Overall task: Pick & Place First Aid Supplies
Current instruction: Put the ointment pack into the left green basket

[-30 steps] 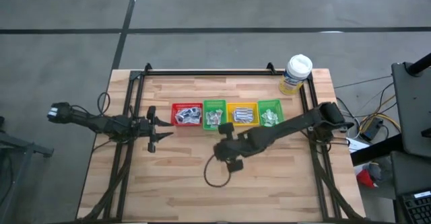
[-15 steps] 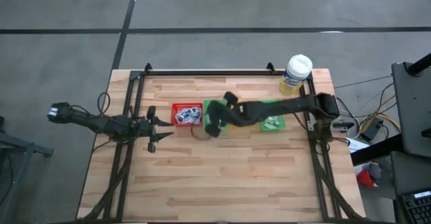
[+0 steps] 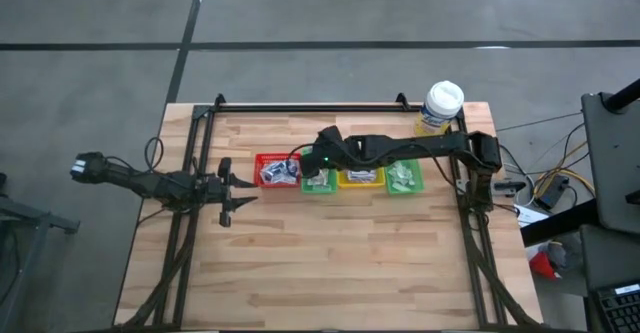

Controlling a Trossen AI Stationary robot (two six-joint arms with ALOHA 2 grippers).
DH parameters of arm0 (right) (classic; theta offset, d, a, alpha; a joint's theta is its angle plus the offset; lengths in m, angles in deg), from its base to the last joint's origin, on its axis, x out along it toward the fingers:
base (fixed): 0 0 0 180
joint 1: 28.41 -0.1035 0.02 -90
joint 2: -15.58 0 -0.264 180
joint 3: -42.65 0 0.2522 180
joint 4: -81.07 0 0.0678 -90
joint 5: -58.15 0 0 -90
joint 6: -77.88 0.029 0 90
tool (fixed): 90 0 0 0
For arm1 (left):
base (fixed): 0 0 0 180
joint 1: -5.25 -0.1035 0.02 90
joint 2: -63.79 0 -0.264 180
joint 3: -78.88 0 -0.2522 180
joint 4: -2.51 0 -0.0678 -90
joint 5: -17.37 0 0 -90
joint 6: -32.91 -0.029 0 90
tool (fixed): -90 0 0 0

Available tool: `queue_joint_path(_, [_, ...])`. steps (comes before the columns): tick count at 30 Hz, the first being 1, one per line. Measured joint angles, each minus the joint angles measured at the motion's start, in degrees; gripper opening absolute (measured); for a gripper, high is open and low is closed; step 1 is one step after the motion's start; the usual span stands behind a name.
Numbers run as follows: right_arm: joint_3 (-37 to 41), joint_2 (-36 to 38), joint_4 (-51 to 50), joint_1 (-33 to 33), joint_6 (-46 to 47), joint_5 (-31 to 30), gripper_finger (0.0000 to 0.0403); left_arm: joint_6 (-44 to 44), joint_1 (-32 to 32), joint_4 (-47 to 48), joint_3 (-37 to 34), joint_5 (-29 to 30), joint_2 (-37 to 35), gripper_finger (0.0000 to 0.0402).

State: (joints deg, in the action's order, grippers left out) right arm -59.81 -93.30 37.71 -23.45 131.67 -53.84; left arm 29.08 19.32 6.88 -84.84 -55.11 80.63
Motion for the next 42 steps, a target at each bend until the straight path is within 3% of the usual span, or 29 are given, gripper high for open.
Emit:
queue_joint_path(24, [0.36, -7.87, -1.78, 0.32, 7.60, 6.23, 0.0009, -0.02, 0.00, 0.00, 0.00, 0.00, 0.02, 0.0151])
queue_joint_path(42, [0.89, -11.74, -2.68, 0.32, 4.19, 7.05, 0.0009, -0.02, -0.01, -0.02, 0.00, 0.00, 0.02, 0.0151])
